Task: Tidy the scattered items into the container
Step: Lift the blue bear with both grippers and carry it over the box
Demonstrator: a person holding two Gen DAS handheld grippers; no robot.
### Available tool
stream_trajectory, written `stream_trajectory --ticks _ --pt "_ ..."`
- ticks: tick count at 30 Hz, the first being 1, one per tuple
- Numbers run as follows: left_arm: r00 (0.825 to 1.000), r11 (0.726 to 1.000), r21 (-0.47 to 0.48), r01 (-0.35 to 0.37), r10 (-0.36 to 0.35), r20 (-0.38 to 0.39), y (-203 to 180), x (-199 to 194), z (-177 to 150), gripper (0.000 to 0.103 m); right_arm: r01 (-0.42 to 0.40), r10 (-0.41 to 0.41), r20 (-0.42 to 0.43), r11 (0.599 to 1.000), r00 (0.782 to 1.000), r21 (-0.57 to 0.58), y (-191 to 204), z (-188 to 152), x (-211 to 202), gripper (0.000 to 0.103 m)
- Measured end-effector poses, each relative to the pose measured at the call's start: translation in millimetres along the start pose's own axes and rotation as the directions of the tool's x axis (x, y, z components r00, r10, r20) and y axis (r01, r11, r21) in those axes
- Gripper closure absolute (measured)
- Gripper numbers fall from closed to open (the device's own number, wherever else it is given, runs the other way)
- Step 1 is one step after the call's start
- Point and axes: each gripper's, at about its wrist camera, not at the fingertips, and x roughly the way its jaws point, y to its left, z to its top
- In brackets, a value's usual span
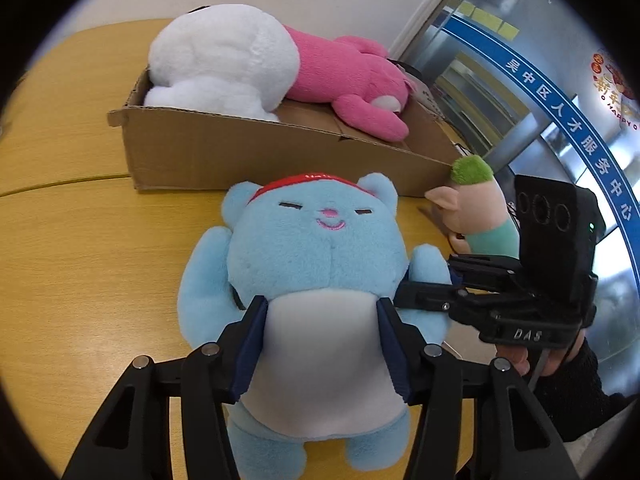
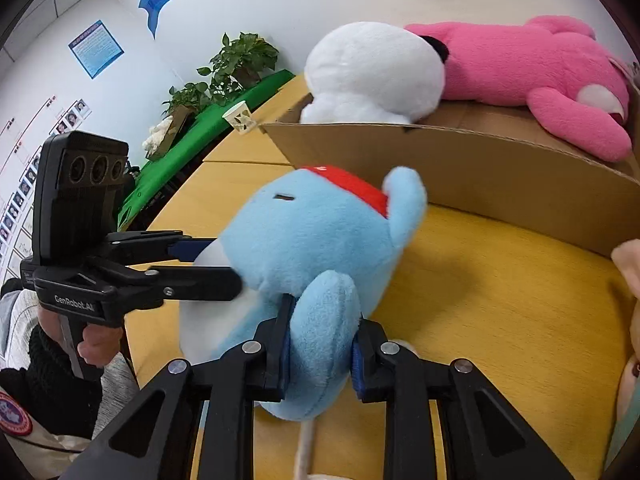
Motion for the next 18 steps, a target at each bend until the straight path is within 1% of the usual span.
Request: stream_trajectory --ticks 2,4,6,7,8,9,10,11,12,13,14,15,17,18 --pt "1.000 1.000 0.009 -0.001 0.001 -0.002 -1.5 0.4 0.4 0.051 -0.020 0.020 0.004 1.000 1.000 0.021 -5.9 -2.3 -3.2 0.078" --pt "1.000 1.000 0.018 -0.005 0.004 0.009 -1.2 -2.4 0.4 0.049 0.005 -0.005 0.010 1.000 1.000 0.010 -2.2 -5.0 -5.7 0.077" --pt "0.999 1.000 -0.002 0.013 -0.013 0.035 5.3 -8.0 0.1 0.045 0.014 -0.014 0.018 1.000 1.000 0.013 -0.4 -4.1 -5.5 0.070" --pt "0.999 0.999 -0.013 0.030 -0.029 0.045 10.0 -11.4 0.0 0.045 0.022 -0.022 0.022 0.999 1.000 0.027 -1.9 -4.2 -6.3 0.059" --pt "0.997 0.999 -0.017 0.047 -0.046 0.054 14.2 -14.6 0.1 0.045 0.034 -0.035 0.030 0.999 0.999 0.042 -4.4 -5.2 -8.3 0.038" --pt "0.997 0.998 -0.017 0.059 -0.058 0.058 16.9 -16.3 0.8 0.045 0.037 -0.039 0.036 0.998 0.999 0.057 -7.1 -6.6 -10.2 0.028" --pt "0.996 0.998 -0.013 0.069 -0.068 0.054 19.3 -15.7 1.9 0.045 0.023 -0.026 0.040 0.996 0.999 0.081 -10.3 -7.3 -10.4 0.019" --pt "0.996 0.997 -0.006 0.074 -0.074 0.040 21.2 -12.5 3.1 0.043 0.005 -0.009 0.037 0.996 0.999 0.094 -11.9 -8.2 -9.1 0.021" --pt "0.997 0.997 -0.001 0.079 -0.079 0.024 22.8 -8.1 4.3 0.042 -0.006 0.004 0.026 0.995 1.000 0.099 -12.0 -8.9 -6.8 0.026" --pt "0.996 0.996 -0.001 0.089 -0.089 0.015 23.9 -5.0 4.7 0.042 -0.016 0.015 0.014 0.995 1.000 0.094 -10.4 -9.0 -2.6 0.043" --pt "0.994 0.994 -0.007 0.113 -0.113 0.009 26.0 -3.0 5.0 0.045 -0.021 0.020 0.015 0.995 1.000 0.092 -9.5 -8.9 -1.1 0.050" --pt "0.990 0.990 -0.017 0.140 -0.140 0.007 28.4 -1.8 4.9 0.047 -0.015 0.014 0.017 0.995 1.000 0.095 -8.9 -9.1 -0.9 0.053" --pt "0.986 0.986 -0.014 0.165 -0.165 0.000 27.6 -0.1 3.0 0.050 0.001 -0.003 0.021 0.995 1.000 0.099 -9.7 -10.1 -3.3 0.071" --pt "0.986 0.986 0.000 0.167 -0.167 -0.002 24.0 -0.4 1.3 0.054 0.000 -0.003 0.022 0.994 1.000 0.107 -11.4 -11.4 -4.7 0.073"
